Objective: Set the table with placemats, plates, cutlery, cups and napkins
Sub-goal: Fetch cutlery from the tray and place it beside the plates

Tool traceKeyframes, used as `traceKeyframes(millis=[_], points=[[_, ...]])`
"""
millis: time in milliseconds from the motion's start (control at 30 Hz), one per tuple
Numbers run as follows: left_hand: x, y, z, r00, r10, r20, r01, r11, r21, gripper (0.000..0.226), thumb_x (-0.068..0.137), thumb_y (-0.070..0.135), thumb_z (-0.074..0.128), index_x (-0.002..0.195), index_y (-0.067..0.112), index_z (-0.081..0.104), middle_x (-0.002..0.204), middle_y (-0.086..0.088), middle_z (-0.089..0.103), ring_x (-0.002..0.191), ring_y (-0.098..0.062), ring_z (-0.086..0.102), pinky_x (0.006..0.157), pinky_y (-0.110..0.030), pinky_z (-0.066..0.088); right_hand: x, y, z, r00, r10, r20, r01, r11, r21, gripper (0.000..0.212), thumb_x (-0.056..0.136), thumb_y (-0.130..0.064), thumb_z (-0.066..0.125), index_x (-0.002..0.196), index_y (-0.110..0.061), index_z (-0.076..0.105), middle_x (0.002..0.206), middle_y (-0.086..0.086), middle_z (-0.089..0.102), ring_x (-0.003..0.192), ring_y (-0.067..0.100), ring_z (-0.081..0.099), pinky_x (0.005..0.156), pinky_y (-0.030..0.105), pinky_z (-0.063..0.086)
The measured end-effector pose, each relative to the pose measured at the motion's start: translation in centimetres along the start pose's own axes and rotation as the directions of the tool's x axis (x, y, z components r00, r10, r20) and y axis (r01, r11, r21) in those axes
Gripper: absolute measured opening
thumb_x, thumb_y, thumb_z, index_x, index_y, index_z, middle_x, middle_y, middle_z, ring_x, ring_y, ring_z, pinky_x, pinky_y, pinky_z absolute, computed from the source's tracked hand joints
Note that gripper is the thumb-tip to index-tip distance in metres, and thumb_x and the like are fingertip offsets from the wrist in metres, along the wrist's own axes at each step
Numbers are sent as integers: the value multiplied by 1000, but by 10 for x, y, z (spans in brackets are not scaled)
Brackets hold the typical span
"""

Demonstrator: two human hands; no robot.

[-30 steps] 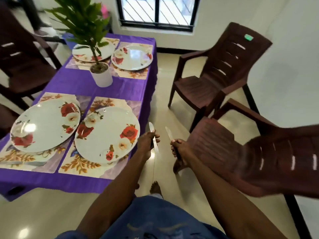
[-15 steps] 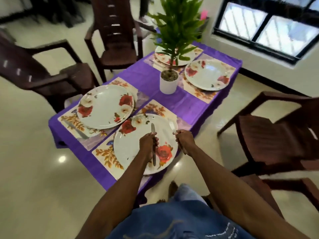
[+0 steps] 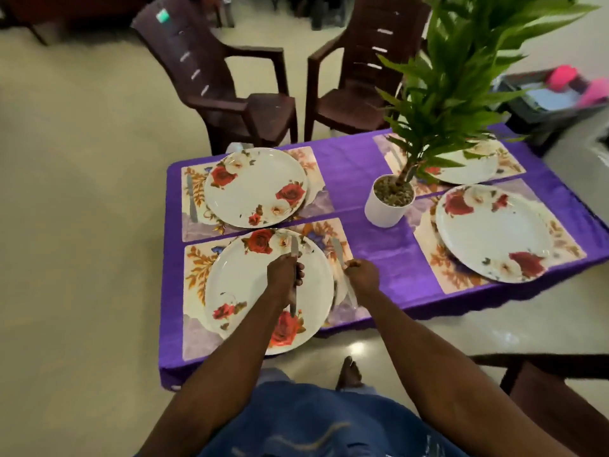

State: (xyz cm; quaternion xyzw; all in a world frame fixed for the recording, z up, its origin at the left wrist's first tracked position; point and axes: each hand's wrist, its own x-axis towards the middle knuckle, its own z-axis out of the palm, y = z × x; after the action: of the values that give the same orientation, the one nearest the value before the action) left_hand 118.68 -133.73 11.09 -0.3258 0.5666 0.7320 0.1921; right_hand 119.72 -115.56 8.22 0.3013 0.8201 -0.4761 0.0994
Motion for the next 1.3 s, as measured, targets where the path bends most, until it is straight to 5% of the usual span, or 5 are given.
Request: traceKeyframes(millis=[133,267,767,933,1300], points=[[-11,-11,26,996,-23,-81,23,1000,0,23,93,26,58,86,8,69,70,-10,60,61,-20,50,63,-36,37,10,3,-8,997,-42,59,48,993,-111,19,84,-2,60,95,0,75,94,16,73,93,30,67,72,32,47],[-13,-18,34,989,-11,-148,10,1000,-11,19,92,21,57,93,5,68,72,-12,59,61,-20,49,52,-28,38,13,0,-7,995,-76,69,88,979,-185,19,87,-4,58,98,-3,74,95,15,73,93,31,67,65,26,41],[-12,-18,28,982,27,-185,-23,1000,20,22,91,20,61,102,3,69,72,-10,63,61,-19,53,51,-28,42,15,21,-21,904,-347,251,418,841,-344,34,96,-10,59,130,-9,61,115,14,63,101,30,62,83,27,48],[-10,-21,28,979,28,-201,-12,997,81,19,93,24,61,100,9,68,76,-10,66,61,-18,55,53,-27,46,23,24,-17,924,-264,275,349,877,-331,26,98,-22,58,121,-13,62,111,4,56,87,12,54,60,12,39],[-12,-23,27,979,16,-205,14,990,141,24,92,32,63,96,10,68,78,-9,67,66,-19,57,63,-30,51,22,25,-14,946,-217,241,273,934,-231,30,92,-27,66,118,-12,61,106,-2,56,77,6,53,58,10,35]])
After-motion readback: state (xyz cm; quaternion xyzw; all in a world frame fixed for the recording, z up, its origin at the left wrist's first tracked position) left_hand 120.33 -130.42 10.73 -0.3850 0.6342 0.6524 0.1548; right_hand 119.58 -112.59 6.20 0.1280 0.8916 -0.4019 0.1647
